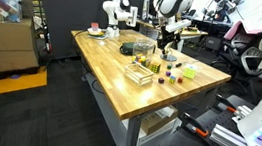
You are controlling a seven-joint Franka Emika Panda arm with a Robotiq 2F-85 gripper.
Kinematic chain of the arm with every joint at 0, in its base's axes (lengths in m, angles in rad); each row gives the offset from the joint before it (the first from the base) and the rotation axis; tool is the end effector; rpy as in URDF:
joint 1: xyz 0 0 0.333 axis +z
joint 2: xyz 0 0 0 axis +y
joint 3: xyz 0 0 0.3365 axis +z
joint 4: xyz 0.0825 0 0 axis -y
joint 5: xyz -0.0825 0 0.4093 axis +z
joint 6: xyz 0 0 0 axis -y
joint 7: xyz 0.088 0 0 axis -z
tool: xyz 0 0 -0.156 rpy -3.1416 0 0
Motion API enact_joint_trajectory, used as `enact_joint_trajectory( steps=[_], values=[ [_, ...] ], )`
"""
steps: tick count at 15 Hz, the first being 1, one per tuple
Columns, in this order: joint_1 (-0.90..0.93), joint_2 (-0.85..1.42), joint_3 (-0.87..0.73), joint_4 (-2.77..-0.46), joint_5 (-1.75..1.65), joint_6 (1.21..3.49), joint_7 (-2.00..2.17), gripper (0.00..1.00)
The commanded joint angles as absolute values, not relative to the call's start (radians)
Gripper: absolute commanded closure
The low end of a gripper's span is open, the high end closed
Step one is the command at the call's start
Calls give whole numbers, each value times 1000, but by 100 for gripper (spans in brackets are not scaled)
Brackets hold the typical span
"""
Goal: Put the rubik's cube in the wooden box
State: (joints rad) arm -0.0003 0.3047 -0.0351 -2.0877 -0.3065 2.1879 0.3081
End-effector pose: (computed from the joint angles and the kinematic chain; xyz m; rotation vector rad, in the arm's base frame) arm 0.5748 -0.0437 0.2179 2.8581 -0.1989 -0.2436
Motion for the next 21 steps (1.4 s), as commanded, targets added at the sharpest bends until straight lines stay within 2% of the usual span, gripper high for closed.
enact_joint_trajectory(
  steps=[1, 12, 21],
  values=[
    [12, 320, -48, -2078, -298, 2212, 280, 0],
    [-18, 534, -5, -1922, -182, 2278, -8, 0],
    [16, 546, -35, -1926, -218, 2289, 37, 0]
  ],
)
